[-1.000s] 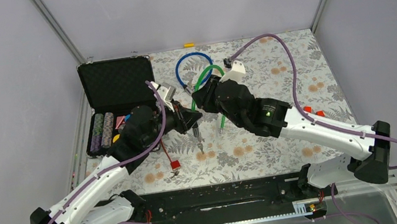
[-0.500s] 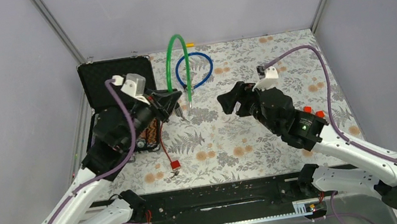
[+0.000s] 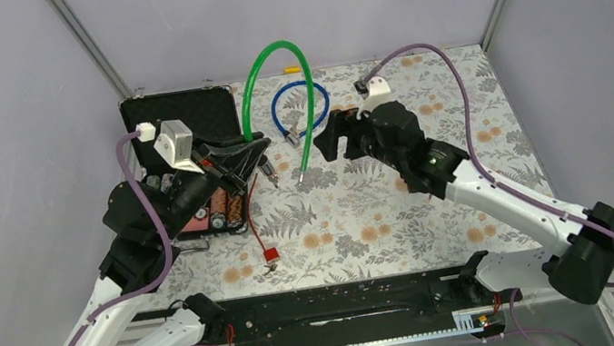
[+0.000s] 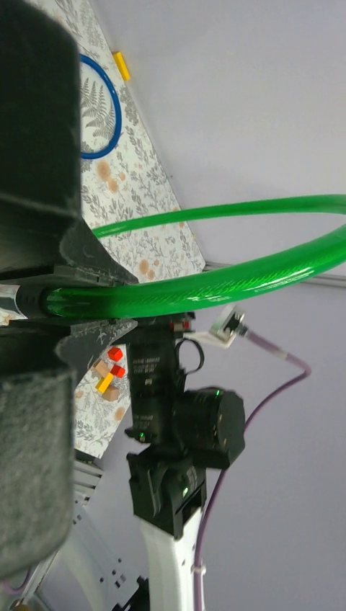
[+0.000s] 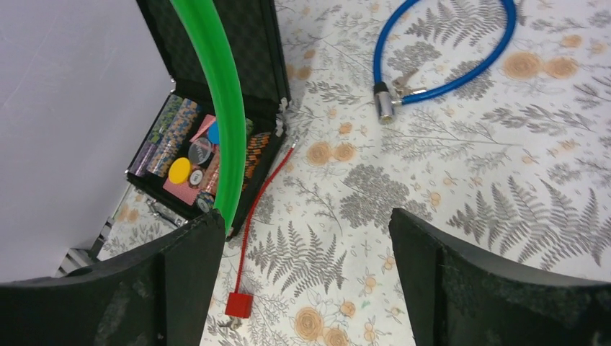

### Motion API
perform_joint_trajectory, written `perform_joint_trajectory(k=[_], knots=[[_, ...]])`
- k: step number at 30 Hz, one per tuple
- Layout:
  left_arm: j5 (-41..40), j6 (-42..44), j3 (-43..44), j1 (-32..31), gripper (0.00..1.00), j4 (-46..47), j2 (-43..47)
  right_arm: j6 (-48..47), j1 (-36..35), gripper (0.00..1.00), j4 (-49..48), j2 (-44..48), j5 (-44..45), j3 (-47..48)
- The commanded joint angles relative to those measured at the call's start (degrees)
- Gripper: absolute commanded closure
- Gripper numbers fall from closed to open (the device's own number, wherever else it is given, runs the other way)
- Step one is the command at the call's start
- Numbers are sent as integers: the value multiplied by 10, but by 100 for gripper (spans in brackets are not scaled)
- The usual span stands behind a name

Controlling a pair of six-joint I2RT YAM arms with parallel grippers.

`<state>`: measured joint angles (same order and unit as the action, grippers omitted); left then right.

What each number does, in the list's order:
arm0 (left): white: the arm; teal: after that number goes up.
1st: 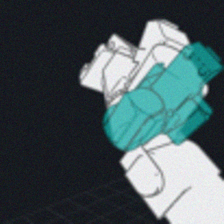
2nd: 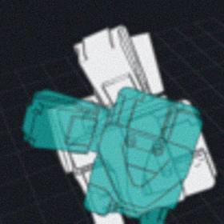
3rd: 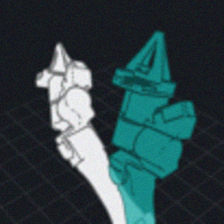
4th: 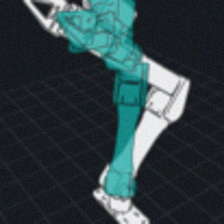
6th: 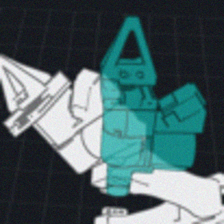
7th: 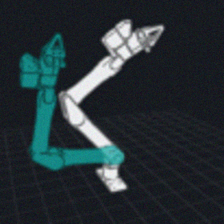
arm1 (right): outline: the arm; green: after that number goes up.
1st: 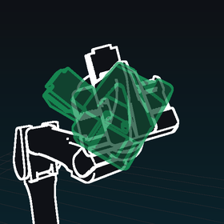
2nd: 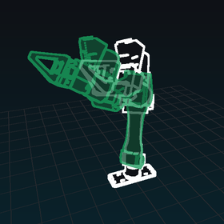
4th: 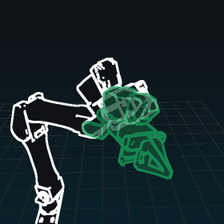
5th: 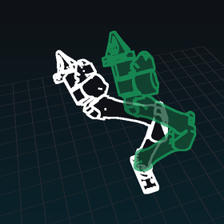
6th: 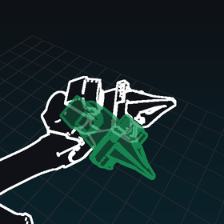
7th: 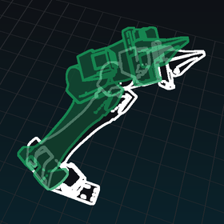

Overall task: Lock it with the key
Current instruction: Pick up the lock from the center of the board.

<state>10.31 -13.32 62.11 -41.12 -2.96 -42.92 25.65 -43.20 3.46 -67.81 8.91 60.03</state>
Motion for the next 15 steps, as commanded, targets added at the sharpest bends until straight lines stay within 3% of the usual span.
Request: perform_joint_trajectory(k=[1, 11, 15], knots=[[39, 8, 36, 2, 100, 69, 13, -25, 13, 12, -27, -41, -68, 61], [31, 3, 34, 2, 100, 80, 16, 75, 37, 19, -119, -86, -202, 52], [20, -7, 32, 2, 100, 90, 17, 140, 54, 39, -176, -107, -261, 30]])
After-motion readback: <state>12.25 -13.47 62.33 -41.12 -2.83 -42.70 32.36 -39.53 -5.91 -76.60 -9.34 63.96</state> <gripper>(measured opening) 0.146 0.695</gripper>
